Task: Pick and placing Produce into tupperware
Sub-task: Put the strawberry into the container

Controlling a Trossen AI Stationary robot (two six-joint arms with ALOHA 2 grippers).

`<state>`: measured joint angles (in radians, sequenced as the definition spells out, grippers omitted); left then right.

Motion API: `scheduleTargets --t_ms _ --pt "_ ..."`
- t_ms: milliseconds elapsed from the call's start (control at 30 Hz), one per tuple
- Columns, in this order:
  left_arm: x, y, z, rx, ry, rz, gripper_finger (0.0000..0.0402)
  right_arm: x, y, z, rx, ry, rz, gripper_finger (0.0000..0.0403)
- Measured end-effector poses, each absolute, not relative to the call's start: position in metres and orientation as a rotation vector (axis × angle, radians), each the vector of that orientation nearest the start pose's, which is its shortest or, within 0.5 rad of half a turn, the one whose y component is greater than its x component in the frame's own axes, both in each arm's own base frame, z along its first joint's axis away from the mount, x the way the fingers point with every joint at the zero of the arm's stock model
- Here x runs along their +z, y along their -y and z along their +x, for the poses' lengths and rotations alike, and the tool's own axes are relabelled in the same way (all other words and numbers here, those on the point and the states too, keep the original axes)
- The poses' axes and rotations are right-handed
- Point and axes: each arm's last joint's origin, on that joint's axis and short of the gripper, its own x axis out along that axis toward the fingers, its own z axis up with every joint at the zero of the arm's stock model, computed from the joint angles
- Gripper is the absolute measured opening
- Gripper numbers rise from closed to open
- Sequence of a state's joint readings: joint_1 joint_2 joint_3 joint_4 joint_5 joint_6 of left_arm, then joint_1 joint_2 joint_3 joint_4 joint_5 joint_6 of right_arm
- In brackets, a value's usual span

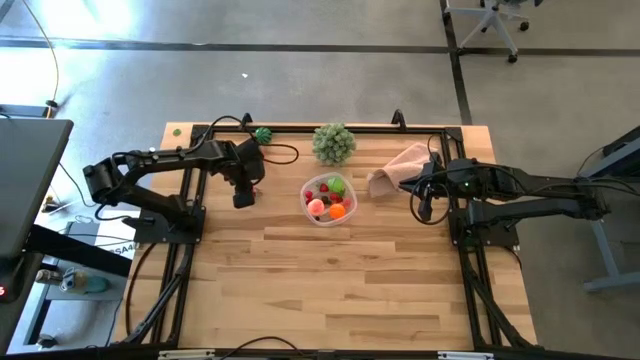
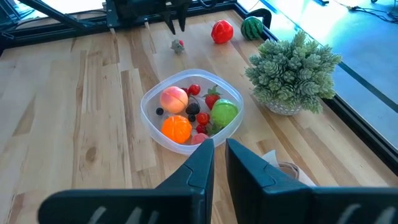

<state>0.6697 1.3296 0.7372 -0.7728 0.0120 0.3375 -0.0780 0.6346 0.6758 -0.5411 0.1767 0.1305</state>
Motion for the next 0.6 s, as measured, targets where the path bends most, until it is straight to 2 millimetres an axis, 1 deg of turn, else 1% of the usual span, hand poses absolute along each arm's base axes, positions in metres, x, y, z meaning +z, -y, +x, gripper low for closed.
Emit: scheduleTargets --t_ms 167,400,600 --pt "0.178 -0.131 0.168 0.252 -1.374 -0.145 0.0127 0.284 0.016 0.133 -0.282 -0.483 0.102 0.003" --pt "0.178 -0.131 0.168 0.21 -1.38 -0.096 0.0146 0.284 0.016 0.133 -0.282 -0.484 0.102 0.003" --pt "0.166 -0.134 0.172 0.183 -1.424 -0.109 0.0162 0.284 0.016 0.133 -0.282 -0.484 0.102 0.003"
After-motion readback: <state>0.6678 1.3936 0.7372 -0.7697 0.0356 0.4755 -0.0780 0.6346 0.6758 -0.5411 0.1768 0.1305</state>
